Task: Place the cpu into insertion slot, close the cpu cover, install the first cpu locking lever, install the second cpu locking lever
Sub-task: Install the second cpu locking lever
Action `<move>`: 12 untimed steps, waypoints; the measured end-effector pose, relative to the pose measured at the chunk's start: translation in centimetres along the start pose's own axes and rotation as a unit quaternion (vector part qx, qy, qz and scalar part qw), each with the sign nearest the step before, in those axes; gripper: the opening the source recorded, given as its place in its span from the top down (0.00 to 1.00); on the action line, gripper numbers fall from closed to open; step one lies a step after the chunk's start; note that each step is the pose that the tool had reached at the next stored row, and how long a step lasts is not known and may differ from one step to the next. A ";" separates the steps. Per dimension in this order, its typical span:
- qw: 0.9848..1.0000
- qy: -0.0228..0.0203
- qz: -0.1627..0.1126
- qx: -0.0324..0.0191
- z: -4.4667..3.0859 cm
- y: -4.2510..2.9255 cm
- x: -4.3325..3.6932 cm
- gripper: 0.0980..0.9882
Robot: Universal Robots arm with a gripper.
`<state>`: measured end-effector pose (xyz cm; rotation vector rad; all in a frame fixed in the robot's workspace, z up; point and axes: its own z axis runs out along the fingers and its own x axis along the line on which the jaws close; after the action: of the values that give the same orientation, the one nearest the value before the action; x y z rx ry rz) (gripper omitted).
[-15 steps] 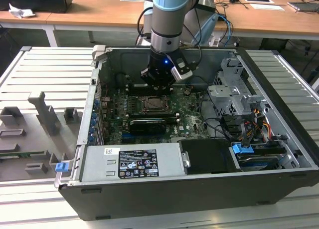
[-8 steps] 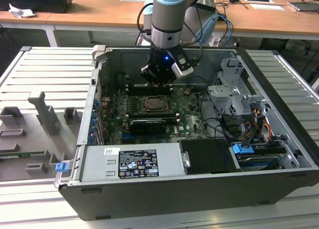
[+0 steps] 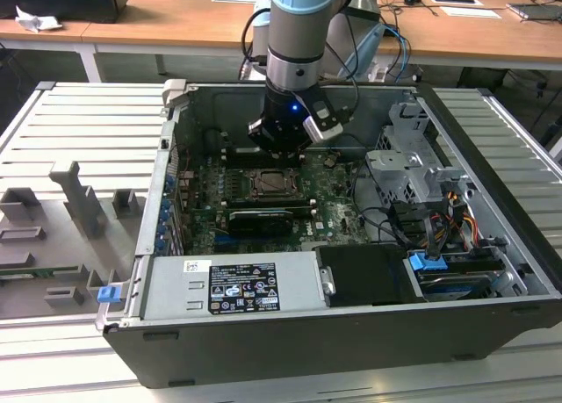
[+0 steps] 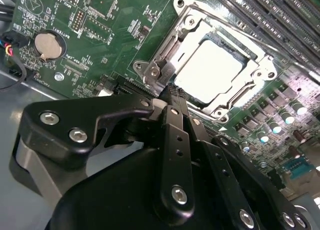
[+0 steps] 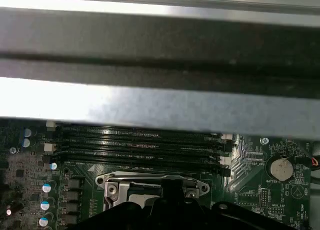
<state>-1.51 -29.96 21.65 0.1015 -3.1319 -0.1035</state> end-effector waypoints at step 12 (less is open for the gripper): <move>1.000 0.000 0.000 0.000 -1.72 -0.14 0.02 0.99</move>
<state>-1.51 -30.22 23.36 0.1016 -3.1319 -0.1034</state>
